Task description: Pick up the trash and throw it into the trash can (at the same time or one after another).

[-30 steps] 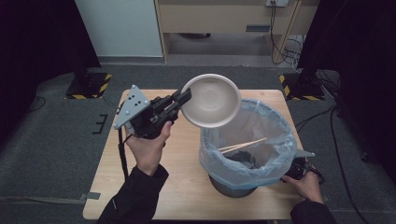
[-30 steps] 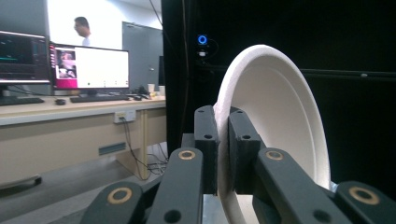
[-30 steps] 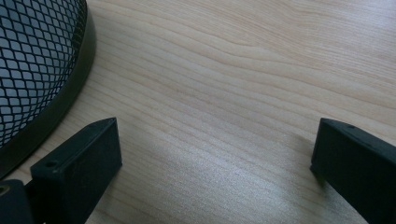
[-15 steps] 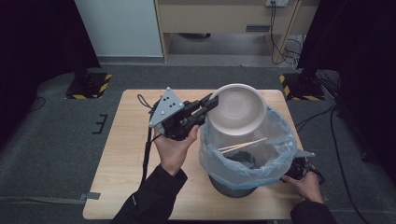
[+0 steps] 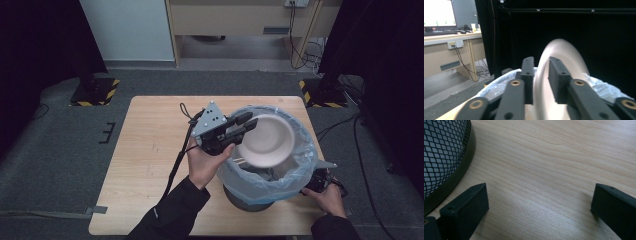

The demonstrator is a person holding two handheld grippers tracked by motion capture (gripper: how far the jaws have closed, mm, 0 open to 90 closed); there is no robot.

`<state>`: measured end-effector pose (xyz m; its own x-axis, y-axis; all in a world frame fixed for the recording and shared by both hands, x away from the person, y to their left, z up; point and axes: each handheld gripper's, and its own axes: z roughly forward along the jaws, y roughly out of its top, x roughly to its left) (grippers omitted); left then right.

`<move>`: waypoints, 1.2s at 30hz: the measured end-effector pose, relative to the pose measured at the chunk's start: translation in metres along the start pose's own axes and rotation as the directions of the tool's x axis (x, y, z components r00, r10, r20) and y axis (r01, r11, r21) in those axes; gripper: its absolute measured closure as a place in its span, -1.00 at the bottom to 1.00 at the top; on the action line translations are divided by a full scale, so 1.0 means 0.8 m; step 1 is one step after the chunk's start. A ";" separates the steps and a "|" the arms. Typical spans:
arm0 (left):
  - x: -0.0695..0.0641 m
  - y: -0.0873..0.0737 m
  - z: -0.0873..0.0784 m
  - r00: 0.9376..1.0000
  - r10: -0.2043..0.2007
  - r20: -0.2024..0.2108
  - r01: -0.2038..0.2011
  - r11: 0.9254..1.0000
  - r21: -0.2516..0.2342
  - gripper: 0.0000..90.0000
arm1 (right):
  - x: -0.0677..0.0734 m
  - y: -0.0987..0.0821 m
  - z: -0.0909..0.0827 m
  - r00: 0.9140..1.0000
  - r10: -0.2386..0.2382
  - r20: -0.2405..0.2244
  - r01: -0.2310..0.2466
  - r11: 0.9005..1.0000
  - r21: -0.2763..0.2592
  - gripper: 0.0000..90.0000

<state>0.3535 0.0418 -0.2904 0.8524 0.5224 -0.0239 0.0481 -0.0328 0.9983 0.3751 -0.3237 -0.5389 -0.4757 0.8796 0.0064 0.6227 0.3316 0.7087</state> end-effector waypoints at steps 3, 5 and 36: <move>0.003 -0.003 -0.008 1.000 -0.006 -0.005 0.005 1.000 -0.010 0.41 | 0.000 0.000 0.000 1.000 0.000 0.000 0.000 1.000 0.000 -0.97; 0.008 -0.005 -0.021 1.000 -0.012 -0.024 0.011 1.000 -0.014 0.21 | 0.000 0.000 0.000 1.000 0.000 0.000 0.000 1.000 0.000 -0.97; 0.070 -0.215 -0.159 0.952 -0.121 -0.282 0.233 0.883 0.408 -0.47 | 0.000 0.000 0.000 1.000 0.000 0.000 0.000 1.000 0.000 -0.97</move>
<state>0.3265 0.1852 -0.4568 0.6589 0.7412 -0.1284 0.4536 -0.2553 0.8539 0.3751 -0.3237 -0.5389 -0.4758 0.8795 0.0065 0.6229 0.3317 0.7085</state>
